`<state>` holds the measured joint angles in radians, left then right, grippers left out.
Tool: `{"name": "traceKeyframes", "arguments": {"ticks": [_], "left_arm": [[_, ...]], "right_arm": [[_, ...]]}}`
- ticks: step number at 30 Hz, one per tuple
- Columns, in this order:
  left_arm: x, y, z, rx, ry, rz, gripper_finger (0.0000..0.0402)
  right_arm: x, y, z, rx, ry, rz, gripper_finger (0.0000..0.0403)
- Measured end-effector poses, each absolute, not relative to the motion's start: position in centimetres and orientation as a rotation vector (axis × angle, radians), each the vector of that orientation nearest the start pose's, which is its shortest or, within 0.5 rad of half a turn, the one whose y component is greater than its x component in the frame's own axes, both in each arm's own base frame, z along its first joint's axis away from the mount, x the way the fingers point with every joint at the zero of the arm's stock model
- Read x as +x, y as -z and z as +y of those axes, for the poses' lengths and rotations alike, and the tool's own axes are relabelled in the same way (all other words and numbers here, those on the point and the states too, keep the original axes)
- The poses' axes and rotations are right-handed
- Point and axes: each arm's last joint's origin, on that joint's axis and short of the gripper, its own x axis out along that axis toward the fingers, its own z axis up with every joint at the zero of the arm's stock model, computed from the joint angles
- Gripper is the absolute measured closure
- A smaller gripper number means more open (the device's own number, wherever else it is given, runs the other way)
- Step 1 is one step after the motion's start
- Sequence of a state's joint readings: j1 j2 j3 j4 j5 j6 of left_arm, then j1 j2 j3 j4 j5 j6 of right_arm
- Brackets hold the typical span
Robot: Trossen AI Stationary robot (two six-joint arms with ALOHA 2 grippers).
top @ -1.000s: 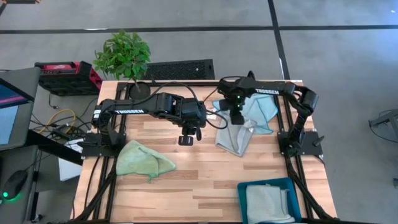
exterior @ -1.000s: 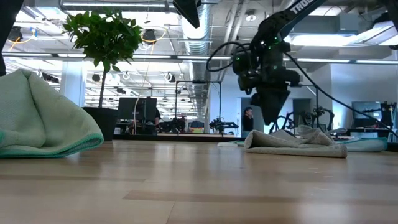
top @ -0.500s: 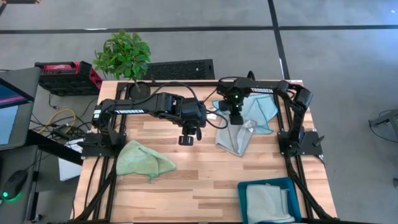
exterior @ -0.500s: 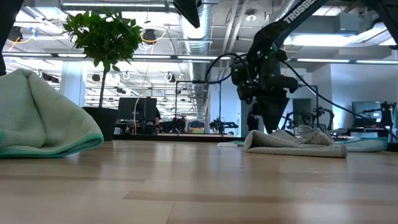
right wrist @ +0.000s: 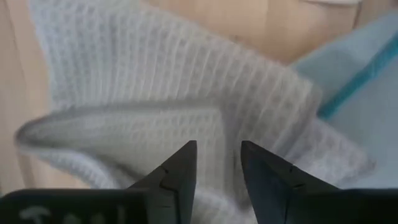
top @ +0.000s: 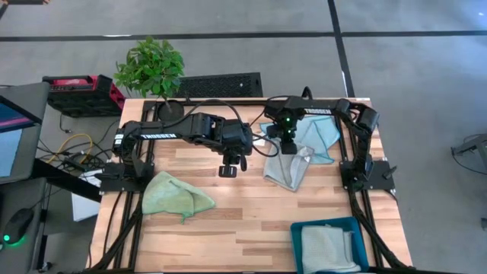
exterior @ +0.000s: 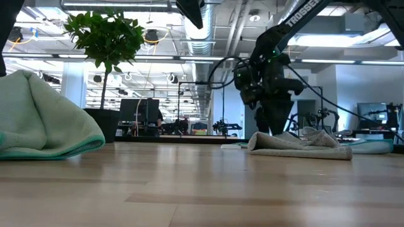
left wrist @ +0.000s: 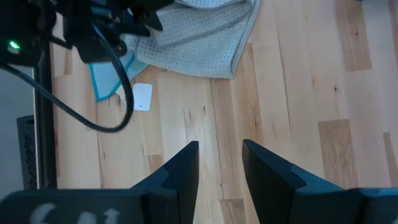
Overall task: Fold microfiber towels
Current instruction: Fold the gray microfiber cloth
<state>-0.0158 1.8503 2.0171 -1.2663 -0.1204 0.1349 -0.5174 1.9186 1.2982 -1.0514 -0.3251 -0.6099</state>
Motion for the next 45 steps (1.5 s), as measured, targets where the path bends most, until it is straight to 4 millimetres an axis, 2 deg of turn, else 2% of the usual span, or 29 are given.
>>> {"name": "traceKeyframes", "arguments": {"ticks": [5,17,29,41,45], "left_arm": [[36.8,-37.1,-0.2,0.196,-0.019,1.103,0.0286],[36.8,-37.1,-0.2,0.198,-0.019,1.111,0.0286],[36.8,-37.1,0.0,0.196,-0.023,1.111,0.0286],[36.8,-37.1,-0.1,0.195,-0.022,1.112,0.0286],[36.8,-37.1,-0.1,0.195,-0.022,1.112,0.0286]], "right_arm": [[29.6,-16.0,-15.2,0.211,-0.352,1.499,0.0263],[28.8,-17.0,-13.3,0.218,-0.519,1.619,0.0291],[27.1,-17.7,-12.9,0.236,-0.531,1.861,0.0297],[26.3,-16.9,-12.8,0.156,-0.501,1.958,0.0297],[26.6,-17.5,-12.0,0.075,-0.557,1.917,0.0297]]}}
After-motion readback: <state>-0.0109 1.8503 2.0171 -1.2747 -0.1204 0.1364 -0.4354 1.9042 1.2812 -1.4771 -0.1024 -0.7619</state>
